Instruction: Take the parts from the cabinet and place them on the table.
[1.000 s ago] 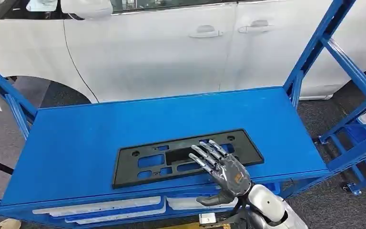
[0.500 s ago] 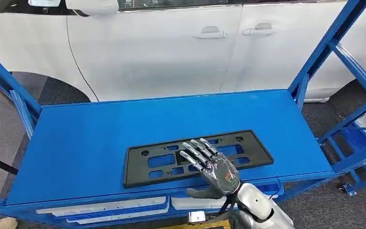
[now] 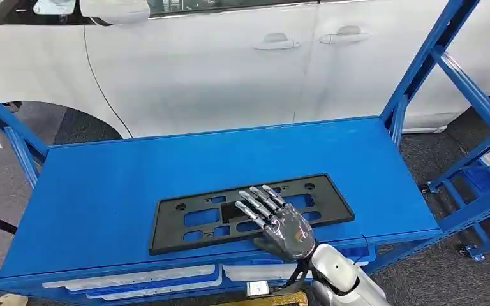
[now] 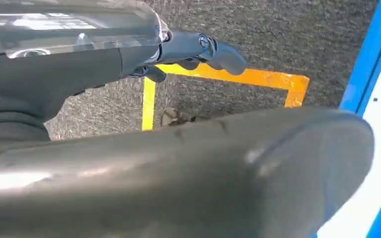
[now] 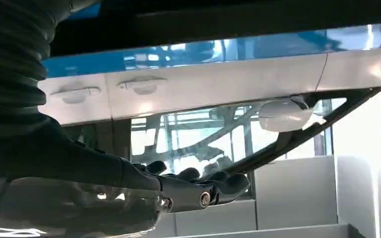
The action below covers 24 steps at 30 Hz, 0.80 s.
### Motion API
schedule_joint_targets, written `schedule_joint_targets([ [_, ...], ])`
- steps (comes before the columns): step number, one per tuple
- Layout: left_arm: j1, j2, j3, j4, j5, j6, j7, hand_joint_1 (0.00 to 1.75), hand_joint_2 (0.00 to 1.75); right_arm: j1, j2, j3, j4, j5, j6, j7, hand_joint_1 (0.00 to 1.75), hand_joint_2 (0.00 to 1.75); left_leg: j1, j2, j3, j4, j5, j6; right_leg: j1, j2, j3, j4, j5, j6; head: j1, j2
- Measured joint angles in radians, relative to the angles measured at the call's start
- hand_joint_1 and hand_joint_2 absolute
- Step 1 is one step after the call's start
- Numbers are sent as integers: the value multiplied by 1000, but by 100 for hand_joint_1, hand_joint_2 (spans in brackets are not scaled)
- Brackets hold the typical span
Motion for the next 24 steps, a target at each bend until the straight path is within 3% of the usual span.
schedule_joint_targets([
  [1,1,0,0,0,0,0,0,0,0,0,0,2,4,0,1,0,0,175,0,0,4,-13,22,0,0,0,1,0,-1,0,0,0],
  [2,1,0,0,0,0,0,0,0,0,0,3,3,8,0,2,0,0,175,0,0,29,-72,62,2,0,1,3,1,-3,1,0,0],
  [4,1,0,0,0,0,0,-2,0,0,-6,16,5,18,-1,7,2,0,175,0,0,114,-254,157,10,0,3,12,1,-8,6,0,0],
  [6,-3,0,0,0,1,0,-3,0,0,-17,27,10,30,1,14,10,0,175,-7,-1,138,-310,146,20,7,5,6,7,-11,14,0,0],
  [9,1,0,1,0,0,0,-3,0,0,-27,45,17,47,10,16,20,0,175,-7,-2,133,-307,147,36,6,4,6,2,-9,30,0,0],
  [11,-1,0,0,0,-3,0,-4,0,0,-36,55,20,55,29,13,24,0,175,1,0,141,-319,153,49,5,3,-6,36,-39,39,0,0],
  [13,-4,0,0,0,-6,0,-5,0,0,-42,66,29,64,75,9,41,0,175,0,1,140,-319,152,56,2,4,-86,202,-122,44,0,0],
  [14,-4,0,0,0,-8,0,-6,0,0,-42,68,32,69,103,9,51,0,175,-1,1,140,-319,152,57,1,3,-125,279,-149,47,0,0],
  [15,-3,0,0,0,-11,-1,-6,0,0,-44,72,37,75,133,9,59,0,175,-1,1,141,-318,151,57,-1,3,-151,325,-154,48,0,0],
  [16,-3,0,0,0,-15,-2,-6,0,0,-48,72,45,81,159,10,65,0,175,-1,0,142,-318,150,57,-2,3,-155,323,-136,48,0,0],
  [17,-4,0,0,0,-15,-3,-6,0,0,-54,74,52,87,176,10,71,0,175,-1,-1,145,-317,148,56,-4,3,-136,273,-95,47,0,0],
  [19,-3,0,0,0,-17,-5,-9,0,0,-73,76,65,97,211,11,85,0,175,-1,-2,153,-315,141,50,-4,2,-55,92,6,40,0,0],
  [20,-3,0,0,0,-18,-5,-10,0,0,-83,76,72,104,225,13,92,0,175,-1,-2,153,-314,137,47,-2,2,-31,30,18,33,0,0],
  [21,-6,0,0,0,-18,-6,-11,0,0,-93,79,81,115,240,16,99,0,175,-9,-2,147,-305,135,40,3,2,-23,13,14,31,0,0],
  [24,-6,0,0,0,-22,-6,-15,0,0,-120,92,101,154,278,20,129,0,175,-5,0,146,-311,135,23,6,7,-28,16,8,20,0,0],
])
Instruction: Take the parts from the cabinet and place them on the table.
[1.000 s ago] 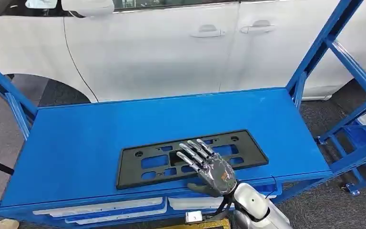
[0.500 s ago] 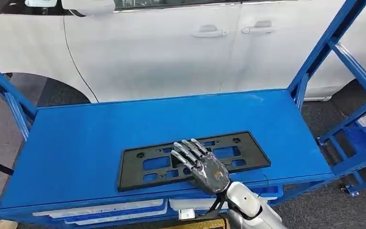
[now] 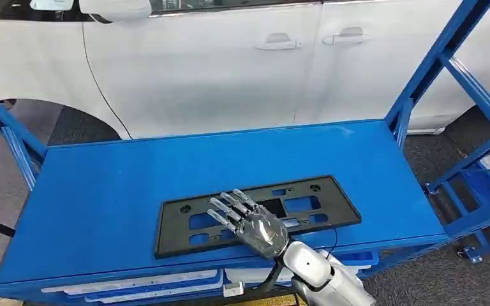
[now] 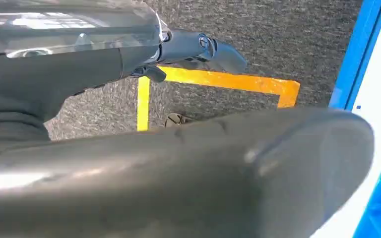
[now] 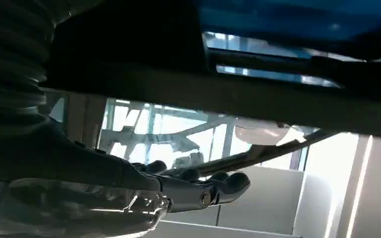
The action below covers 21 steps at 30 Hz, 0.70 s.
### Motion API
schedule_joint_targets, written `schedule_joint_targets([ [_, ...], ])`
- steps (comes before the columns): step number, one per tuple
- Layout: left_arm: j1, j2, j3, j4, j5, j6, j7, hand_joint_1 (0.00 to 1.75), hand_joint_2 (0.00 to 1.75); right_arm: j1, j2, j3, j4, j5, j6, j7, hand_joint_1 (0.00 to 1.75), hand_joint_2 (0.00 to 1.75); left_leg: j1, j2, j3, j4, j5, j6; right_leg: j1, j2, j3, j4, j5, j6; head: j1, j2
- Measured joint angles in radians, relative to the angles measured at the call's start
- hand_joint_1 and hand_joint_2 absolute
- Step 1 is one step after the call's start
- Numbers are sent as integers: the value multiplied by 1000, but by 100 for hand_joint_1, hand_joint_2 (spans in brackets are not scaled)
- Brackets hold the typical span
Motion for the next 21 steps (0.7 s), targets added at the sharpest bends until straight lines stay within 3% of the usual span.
schedule_joint_targets([
  [1,-1,2,0,0,-1,0,-1,0,0,-17,11,8,22,7,1,12,68,175,1,0,-1,5,-9,-8,-7,-1,5,-11,5,-9,0,0],
  [2,-1,3,0,0,-3,0,-3,0,0,-38,24,16,50,13,3,24,175,175,4,1,-7,26,-24,-12,-8,0,8,-13,6,-13,0,0],
  [3,-1,3,0,0,-3,0,-4,0,0,-61,42,24,90,14,10,37,175,175,4,1,-31,80,-56,-15,-8,-1,8,-14,5,-18,0,0],
  [5,-2,3,0,0,-6,-2,-6,0,0,-105,68,39,161,14,33,51,175,175,6,1,-111,244,-129,-23,-6,-2,9,-13,4,-19,0,0],
  [6,0,3,0,0,-9,-4,-6,0,0,-128,81,46,203,7,39,51,175,175,6,1,-145,312,-146,-25,-6,-2,9,-12,4,-20,0,0],
  [7,1,3,0,0,-11,-5,-6,0,0,-148,95,52,240,1,40,50,175,175,6,1,-154,322,-134,-27,-6,-1,10,-12,4,-20,0,0],
  [8,1,4,0,0,-11,-6,-7,0,0,-163,106,56,269,-3,41,50,175,175,7,1,-137,280,-98,-26,-6,-1,13,-11,3,-20,0,0],
  [10,0,7,0,0,-12,-8,-8,0,0,-183,122,62,308,-7,45,50,175,175,8,1,-54,104,-3,-23,-7,0,21,-11,-1,-15,0,0],
  [11,0,8,-1,0,-13,-10,-8,0,0,-192,127,65,325,-10,49,50,175,175,9,2,-15,15,18,-21,-6,0,23,-9,-4,-10,0,0],
  [12,-2,8,-1,0,-14,-11,-9,0,0,-201,129,67,337,-13,50,50,175,175,1,1,-5,5,9,-15,0,0,19,-6,-5,-6,0,0],
  [15,1,11,-1,0,-16,-12,-10,0,0,-213,133,69,351,-21,52,54,175,175,-1,-1,-11,8,11,3,-2,1,20,-11,1,6,0,0],
  [17,0,11,-1,0,-17,-13,-11,0,0,-218,134,69,358,-23,52,59,175,175,8,0,-5,-4,20,19,-2,1,17,5,-17,17,0,0],
  [18,-1,11,-1,0,-17,-13,-11,0,0,-222,134,69,362,-24,52,60,175,175,9,2,-7,-5,21,27,-1,0,-6,54,-52,19,0,0],
  [20,-1,13,-2,0,-17,-13,-11,0,0,-223,134,70,370,-24,53,62,175,175,6,3,-11,-5,22,31,-4,-1,-82,217,-131,24,0,0],
  [21,0,13,-2,0,-18,-14,-11,0,0,-223,134,70,375,-24,53,63,175,175,5,3,-12,-4,23,31,-4,-1,-117,290,-155,26,0,0],
])
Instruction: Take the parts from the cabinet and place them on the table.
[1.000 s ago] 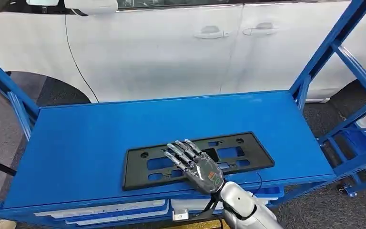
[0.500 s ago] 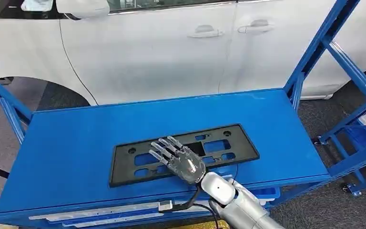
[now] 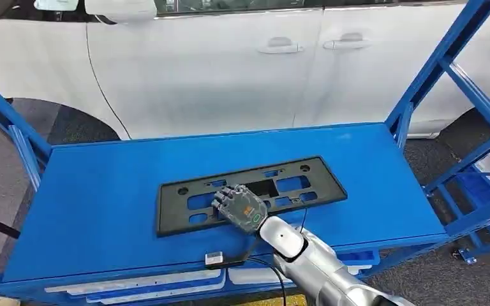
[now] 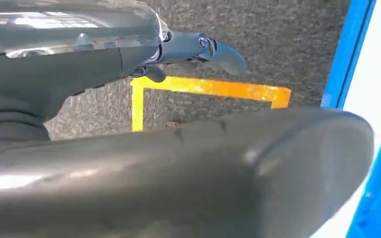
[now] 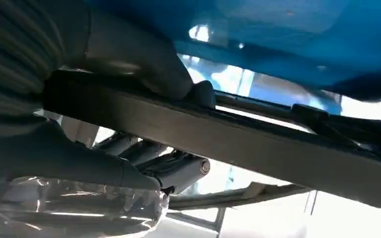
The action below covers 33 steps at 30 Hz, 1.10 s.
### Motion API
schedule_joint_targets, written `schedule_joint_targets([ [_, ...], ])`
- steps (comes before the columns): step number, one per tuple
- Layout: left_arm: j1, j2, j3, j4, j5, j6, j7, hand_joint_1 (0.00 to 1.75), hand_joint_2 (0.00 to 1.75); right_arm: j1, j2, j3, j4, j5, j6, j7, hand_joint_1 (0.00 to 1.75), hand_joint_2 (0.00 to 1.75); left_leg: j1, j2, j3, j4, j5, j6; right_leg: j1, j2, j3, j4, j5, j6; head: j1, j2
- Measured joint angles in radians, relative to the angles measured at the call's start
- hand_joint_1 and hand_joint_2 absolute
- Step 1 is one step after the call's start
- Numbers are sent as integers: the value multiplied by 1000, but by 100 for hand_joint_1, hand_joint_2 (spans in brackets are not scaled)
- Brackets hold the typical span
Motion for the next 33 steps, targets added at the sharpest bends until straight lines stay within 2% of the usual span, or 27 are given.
schedule_joint_targets([
  [1,1,2,0,0,0,-2,0,0,0,0,0,0,3,-2,3,4,175,175,-1,0,0,0,0,0,0,0,-17,32,1,0,0,0],
  [2,2,2,0,0,-1,-2,0,0,0,0,0,0,5,-3,6,7,175,175,-2,0,1,0,0,0,0,0,-7,10,25,-1,0,0],
  [3,2,2,0,0,-3,-5,0,0,0,0,0,0,5,-3,10,11,175,175,-2,-2,4,1,0,0,0,0,34,-68,73,-6,0,0],
  [4,2,2,0,0,-3,-8,-1,0,0,-1,0,0,6,-4,11,16,175,175,-3,-3,7,1,-1,-1,1,0,84,-170,122,-12,0,0],
  [5,2,2,0,0,-3,-9,-3,0,0,-2,0,0,8,-4,11,20,175,175,-4,-3,9,1,-2,-4,3,0,131,-261,158,-20,0,0],
  [6,2,2,0,0,-3,-11,-7,0,0,-5,0,0,9,-4,11,21,175,175,-7,-3,7,3,-4,-7,9,-1,149,-299,144,-27,0,0],
  [8,2,2,0,0,-3,-21,-26,0,0,-6,4,2,11,-4,6,23,175,175,-6,-3,2,5,-2,-19,14,-1,142,-302,150,-27,0,0],
  [9,2,2,0,0,-3,-28,-41,0,0,-6,3,2,13,-4,2,24,175,175,-4,-3,4,1,0,-24,15,-1,142,-302,150,-31,0,0],
  [10,2,3,-1,0,-5,-35,-62,0,175,-7,4,2,13,-5,-3,26,175,175,-9,-3,5,-1,1,-30,8,-2,144,-310,155,-37,0,0],
  [11,3,6,-3,0,-6,-37,-86,0,175,-8,3,2,13,-8,-5,27,175,175,-6,-3,2,10,-11,-34,1,-6,153,-322,162,-41,0,0],
  [12,5,6,-4,0,-6,-38,-98,0,175,-9,3,2,14,-11,-5,27,175,175,-7,-2,-11,44,-39,-37,-1,-6,154,-326,164,-47,0,0],
  [15,6,8,-5,0,-8,-28,-110,0,175,-9,4,2,18,-32,-16,14,175,175,1,-2,-115,279,-151,-51,0,-8,152,-324,165,-48,0,0],
  [16,9,8,-6,0,-9,-25,-110,0,175,-10,4,0,21,-40,-21,10,175,175,3,-1,-136,327,-158,-54,0,-8,151,-323,165,-48,0,0],
  [17,11,8,-6,0,-9,-24,-110,0,175,-10,4,-2,22,-43,-22,7,175,175,5,-1,-131,317,-140,-57,-1,-8,152,-322,165,-48,0,0],
  [18,11,10,-6,0,-9,-22,-110,0,175,-12,4,-3,24,-45,-22,5,175,175,9,-1,-101,254,-99,-59,-2,-7,152,-319,163,-46,0,0],
  [20,11,13,-7,0,-11,-19,-110,0,175,-15,4,-5,25,-59,-24,-1,175,175,15,0,-7,69,-13,-63,-5,-4,151,-309,158,-37,0,0],
  [21,9,13,-8,0,-13,-19,-110,0,175,-15,3,-10,24,-88,-30,-20,175,175,13,-1,20,14,-25,-61,1,-2,149,-303,153,-29,0,0],
  [22,8,13,-10,0,-16,-19,-109,0,175,-13,3,-20,18,-137,-39,-43,175,175,10,-7,18,11,-18,-43,3,1,145,-298,153,-24,0,0],
  [24,11,14,-13,0,-18,-18,-109,0,175,-6,-3,-47,-22,-270,-72,-132,175,175,7,-6,10,19,-18,-34,3,3,141,-302,160,-14,0,0],
  [26,11,13,-16,0,-18,-19,-114,0,175,-6,-9,-74,-73,-379,-81,-192,175,175,14,-1,13,11,-11,-17,2,6,140,-298,154,-2,0,0],
  [27,9,13,-16,0,-19,-21,-117,0,175,-3,-13,-87,-103,-464,-85,-250,175,175,13,1,12,10,-9,-10,0,2,131,-268,128,1,0,0],
  [28,8,14,-18,0,-21,-23,-118,0,175,1,-22,-103,-142,-573,-86,-325,175,175,12,1,10,10,-8,-4,1,1,96,-192,80,3,0,0],
  [30,9,14,-19,0,-26,-36,-121,0,175,15,-33,-134,-227,-779,-72,-434,175,175,9,3,5,10,-6,0,1,1,22,-32,8,7,0,0],
  [31,9,14,-19,0,-26,-49,-127,0,175,27,-46,-147,-288,-910,-65,-479,175,175,7,3,4,11,-5,1,1,1,-4,25,-8,6,0,0],
  [32,9,14,-19,0,-23,-61,-134,0,175,40,-68,-150,-375,-1056,-65,-502,175,175,5,2,3,11,-5,2,1,1,-4,28,2,4,0,0],
  [33,9,14,-19,0,-18,-71,-142,0,175,48,-93,-150,-474,-1191,-61,-510,175,175,1,0,3,11,-5,2,2,1,18,-14,31,-1,0,0],
])
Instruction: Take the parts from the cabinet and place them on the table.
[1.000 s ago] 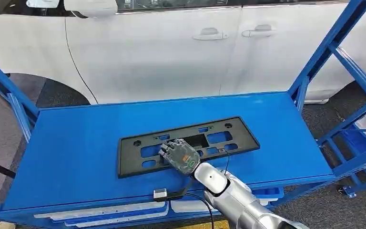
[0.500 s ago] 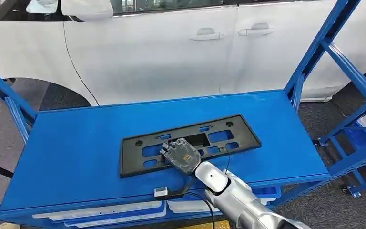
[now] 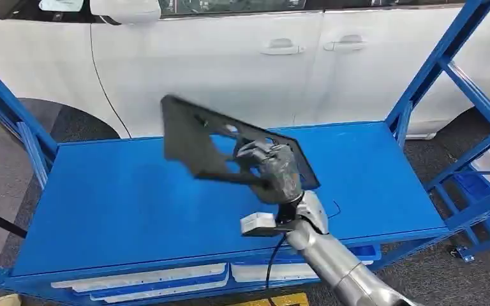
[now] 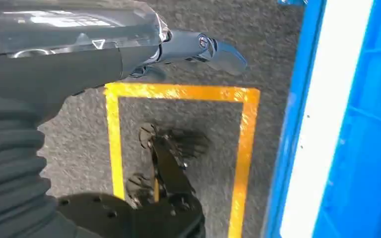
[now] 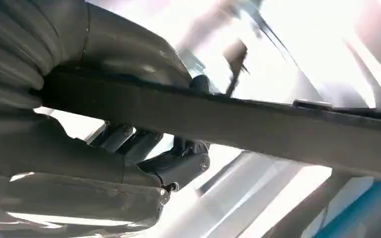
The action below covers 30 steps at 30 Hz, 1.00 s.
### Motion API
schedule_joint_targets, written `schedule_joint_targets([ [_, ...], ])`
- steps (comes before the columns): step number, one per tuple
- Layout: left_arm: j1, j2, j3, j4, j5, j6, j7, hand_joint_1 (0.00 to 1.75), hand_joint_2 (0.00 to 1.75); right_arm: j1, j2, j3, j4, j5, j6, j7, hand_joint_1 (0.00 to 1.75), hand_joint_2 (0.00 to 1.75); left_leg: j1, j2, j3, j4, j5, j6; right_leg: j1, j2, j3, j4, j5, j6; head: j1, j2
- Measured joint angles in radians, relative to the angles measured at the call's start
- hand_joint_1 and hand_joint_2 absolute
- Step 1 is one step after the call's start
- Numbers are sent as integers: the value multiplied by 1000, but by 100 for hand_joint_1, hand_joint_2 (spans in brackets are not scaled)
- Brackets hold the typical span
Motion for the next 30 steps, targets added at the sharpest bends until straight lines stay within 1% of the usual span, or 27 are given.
schedule_joint_targets([
  [1,1,0,0,0,3,-9,-9,0,175,3,-22,0,-108,-127,26,-2,175,175,-5,0,1,0,0,0,4,0,49,-96,47,-10,0,0],
  [2,0,0,0,0,6,-14,-19,0,175,8,-33,-4,-180,-187,55,-3,175,175,-8,-1,0,0,1,-1,6,0,97,-187,84,-22,0,0],
  [3,-2,-4,0,1,7,-18,-26,0,175,12,-40,-11,-286,-229,114,-6,175,175,-9,0,-1,1,2,-1,13,-1,142,-271,102,-38,0,0],
  [4,-4,-5,0,1,8,-19,-32,0,175,13,-41,-21,-373,-256,187,-8,175,175,-20,2,-8,6,2,-7,13,-7,140,-282,105,-36,0,0],
  [5,-7,-4,0,1,9,-19,-35,0,175,11,-38,-38,-445,-281,267,-12,175,175,-13,1,-12,5,4,-11,15,-9,136,-281,107,-32,0,0],
  [6,-11,-4,0,1,12,-19,-36,0,175,14,-31,-61,-504,-318,352,-14,175,175,-12,1,-12,4,5,-15,16,-9,135,-281,107,-33,0,0],
  [7,-13,-5,0,1,16,-18,-38,0,175,14,-19,-87,-545,-380,447,-3,175,175,-12,1,-10,0,8,-20,16,-9,135,-282,108,-35,0,0],
  [8,-14,-4,2,1,23,-17,-38,0,175,14,-7,-106,-567,-436,518,12,175,175,-19,1,-9,1,6,-26,9,-11,138,-292,114,-41,0,0],
  [9,-13,-5,4,1,29,-14,-38,0,175,13,10,-125,-589,-503,593,41,175,175,-16,1,-17,21,-13,-30,3,-15,140,-299,119,-45,0,0],
  [10,-13,-6,5,1,33,-12,-37,0,175,11,22,-130,-597,-547,638,64,175,175,-14,0,-37,66,-46,-34,2,-15,138,-299,120,-48,0,0],
  [11,-13,-7,7,1,34,-11,-34,0,175,12,33,-134,-599,-581,678,80,175,175,-9,0,-73,150,-93,-40,2,-15,136,-298,121,-49,0,0],
  [12,-13,-8,8,1,35,-10,-34,0,175,14,39,-137,-598,-589,695,85,175,175,-7,0,-99,207,-118,-42,3,-15,135,-298,121,-50,0,0],
  [14,-12,-8,11,1,37,-10,-34,0,175,19,48,-139,-598,-595,712,90,175,175,-5,0,-141,303,-153,-48,4,-17,132,-295,124,-50,0,0],
  [15,-11,-9,13,1,36,-6,-31,0,175,21,52,-139,-597,-614,739,117,175,175,-4,1,-151,326,-152,-50,3,-18,130,-292,124,-50,0,0],
  [16,-10,-9,15,1,36,-1,-27,0,175,23,56,-139,-594,-629,762,145,175,175,-2,1,-134,292,-124,-51,3,-18,129,-290,123,-50,0,0],
  [17,-10,-9,16,1,36,3,-24,0,175,24,61,-139,-586,-633,777,158,175,175,-2,1,-93,214,-80,-51,3,-17,128,-287,123,-49,0,0],
  [18,-10,-9,18,1,36,5,-23,0,175,27,66,-139,-575,-633,788,159,175,175,-1,1,-45,117,-35,-49,3,-17,128,-284,122,-48,0,0],
  [19,-11,-9,20,1,36,5,-18,0,175,30,69,-139,-569,-633,799,160,175,175,-1,1,-1,28,-6,-45,3,-17,126,-280,119,-44,0,0],
  [20,-13,-9,21,1,37,6,-10,0,175,35,71,-139,-562,-633,811,161,175,175,-5,0,10,10,-19,-37,9,-17,120,-277,119,-38,0,0],
  [21,-12,-9,22,1,40,8,-2,0,175,43,72,-138,-555,-632,827,162,175,175,-8,-1,2,10,-11,-30,9,-17,116,-275,122,-33,0,0],
  [23,-8,-9,23,1,39,11,17,0,175,71,71,-135,-545,-626,851,151,175,175,-10,-3,-4,13,-6,-23,8,-18,114,-277,128,-23,0,0],
  [24,-6,-9,23,1,38,16,27,0,175,87,70,-134,-542,-625,858,142,175,175,-1,-4,-6,4,1,-13,13,-18,112,-276,130,-18,0,0],
  [25,-6,-11,23,1,34,20,35,0,175,102,68,-134,-541,-625,863,129,175,175,1,-1,-8,1,8,-6,7,-13,108,-266,111,-11,0,0],
  [26,-7,-11,23,1,33,21,41,0,175,117,66,-134,-542,-625,865,118,175,175,0,0,-15,0,13,2,6,-10,91,-228,68,-8,0,0],
  [28,-6,-11,23,1,30,25,49,0,175,159,62,-135,-547,-618,861,95,175,175,-2,0,-28,1,22,7,2,-9,39,-83,-27,-1,0,0],
  [29,-4,-11,24,1,28,26,52,0,175,184,60,-137,-553,-617,858,86,175,175,-3,0,-37,2,27,8,0,-9,13,-9,-61,2,0,0],
  [30,-2,-11,24,1,27,27,53,0,175,200,57,-137,-556,-616,854,80,175,175,-3,0,-46,4,32,6,-2,-9,3,29,-71,3,0,0],
])
